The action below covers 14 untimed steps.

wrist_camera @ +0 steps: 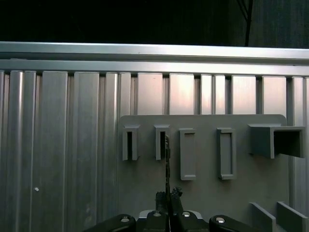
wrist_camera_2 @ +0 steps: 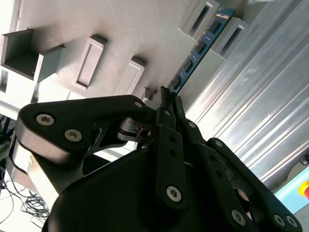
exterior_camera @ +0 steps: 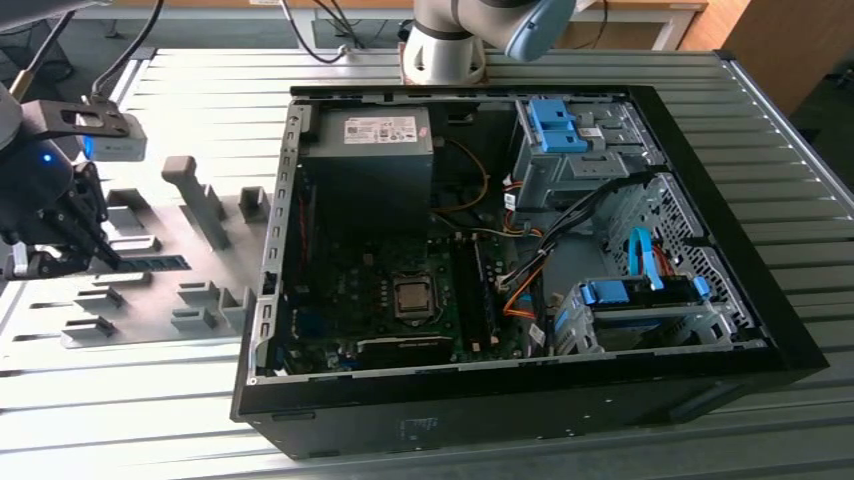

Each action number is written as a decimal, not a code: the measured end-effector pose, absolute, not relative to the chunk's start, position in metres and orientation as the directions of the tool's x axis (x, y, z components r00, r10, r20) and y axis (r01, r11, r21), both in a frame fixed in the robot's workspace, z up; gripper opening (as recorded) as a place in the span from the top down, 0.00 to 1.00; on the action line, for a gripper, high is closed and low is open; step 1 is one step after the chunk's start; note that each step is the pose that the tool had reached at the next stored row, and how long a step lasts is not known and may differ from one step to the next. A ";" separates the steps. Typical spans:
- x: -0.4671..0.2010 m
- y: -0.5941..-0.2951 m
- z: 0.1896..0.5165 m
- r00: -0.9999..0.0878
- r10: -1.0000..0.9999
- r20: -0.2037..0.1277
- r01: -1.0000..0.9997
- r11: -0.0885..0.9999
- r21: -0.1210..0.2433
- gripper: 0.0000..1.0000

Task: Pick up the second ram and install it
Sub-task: 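Pick up the second ram and move it above second insertion slot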

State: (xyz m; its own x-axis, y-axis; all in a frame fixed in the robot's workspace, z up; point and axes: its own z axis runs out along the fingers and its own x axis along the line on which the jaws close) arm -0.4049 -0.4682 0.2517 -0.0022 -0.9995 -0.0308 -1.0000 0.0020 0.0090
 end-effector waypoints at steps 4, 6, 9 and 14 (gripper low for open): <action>-0.405 -0.468 0.256 -0.002 -1.000 -0.031 -1.000 0.002 0.009 0.86; -0.405 -0.468 0.258 -0.002 -1.000 -0.031 -1.000 0.002 0.009 0.86; -0.405 -0.468 0.262 -0.002 -1.000 -0.031 -1.000 0.002 0.009 0.86; -0.405 -0.468 0.270 -0.002 -1.000 -0.031 -1.000 0.002 0.009 0.86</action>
State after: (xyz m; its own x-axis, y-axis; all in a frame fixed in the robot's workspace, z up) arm -0.4049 -0.4682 0.2696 -0.0022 -0.9995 -0.0308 -1.0000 0.0020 0.0090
